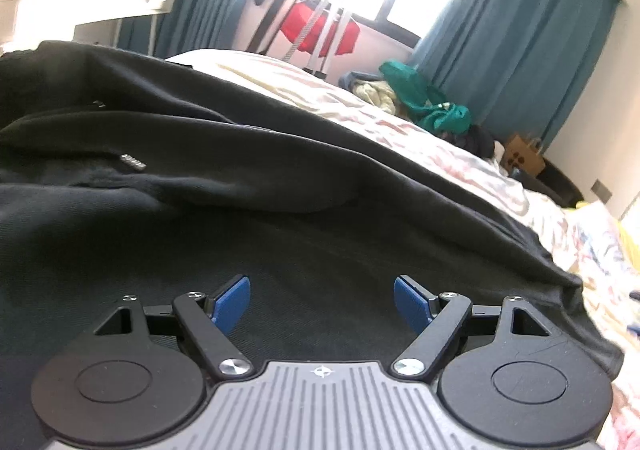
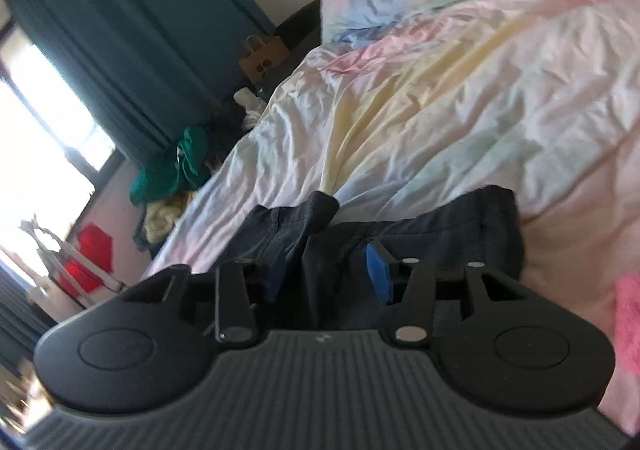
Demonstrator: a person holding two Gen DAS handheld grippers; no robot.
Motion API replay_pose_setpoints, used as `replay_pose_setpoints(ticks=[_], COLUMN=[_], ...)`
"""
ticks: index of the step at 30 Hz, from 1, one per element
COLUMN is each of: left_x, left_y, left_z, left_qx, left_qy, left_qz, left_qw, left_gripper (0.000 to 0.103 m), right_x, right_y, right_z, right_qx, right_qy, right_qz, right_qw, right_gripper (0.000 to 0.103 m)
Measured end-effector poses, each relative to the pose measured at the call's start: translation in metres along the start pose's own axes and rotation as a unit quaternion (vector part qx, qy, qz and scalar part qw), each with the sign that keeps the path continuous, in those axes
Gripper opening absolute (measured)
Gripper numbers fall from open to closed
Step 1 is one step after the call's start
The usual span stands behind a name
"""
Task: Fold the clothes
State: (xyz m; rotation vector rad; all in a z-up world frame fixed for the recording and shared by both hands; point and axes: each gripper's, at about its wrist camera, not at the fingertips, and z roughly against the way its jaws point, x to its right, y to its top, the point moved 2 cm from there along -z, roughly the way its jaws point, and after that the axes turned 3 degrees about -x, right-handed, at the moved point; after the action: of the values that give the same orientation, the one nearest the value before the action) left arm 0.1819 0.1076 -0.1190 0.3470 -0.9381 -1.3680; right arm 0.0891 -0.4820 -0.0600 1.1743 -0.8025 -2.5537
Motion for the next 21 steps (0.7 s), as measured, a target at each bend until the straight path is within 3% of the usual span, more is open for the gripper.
replay_pose_setpoints(ticks=[1, 2, 8, 13, 15, 18, 19, 21], left_x=[-0.001, -0.002, -0.002, -0.007, -0.009, -0.011, -0.012, -0.017], left_y=[0.000, 0.000, 0.000, -0.001, -0.002, -0.003, -0.003, -0.003], left_z=[0.004, 0.009, 0.039, 0.057, 0.058, 0.053, 0.051, 0.046], left_qx=[-0.001, -0.001, 0.020, 0.028, 0.030, 0.033, 0.035, 0.036], left_qy=[-0.002, -0.003, 0.018, 0.034, 0.038, 0.042, 0.043, 0.042], left_qz=[0.010, 0.019, 0.027, 0.052, 0.062, 0.073, 0.078, 0.096], left_qw=[0.9999, 0.9998, 0.9993, 0.9977, 0.9969, 0.9959, 0.9954, 0.9938], left_gripper=[0.081, 0.081, 0.081, 0.081, 0.081, 0.081, 0.081, 0.081], right_x=[0.005, 0.011, 0.043, 0.076, 0.084, 0.087, 0.083, 0.072], right_y=[0.000, 0.001, 0.009, 0.011, 0.012, 0.012, 0.010, 0.005], right_z=[0.001, 0.002, 0.002, -0.009, -0.015, -0.027, -0.033, -0.040], right_qx=[-0.002, -0.004, -0.015, -0.058, -0.079, -0.106, -0.118, -0.134], right_qy=[-0.007, -0.017, -0.057, -0.082, -0.069, -0.017, -0.004, 0.001], right_qz=[-0.015, -0.032, -0.074, -0.112, -0.116, -0.104, -0.081, -0.029], right_qw=[1.000, 0.999, 0.996, 0.989, 0.988, 0.989, 0.990, 0.991], right_gripper=[0.074, 0.079, 0.078, 0.079, 0.079, 0.077, 0.067, 0.061])
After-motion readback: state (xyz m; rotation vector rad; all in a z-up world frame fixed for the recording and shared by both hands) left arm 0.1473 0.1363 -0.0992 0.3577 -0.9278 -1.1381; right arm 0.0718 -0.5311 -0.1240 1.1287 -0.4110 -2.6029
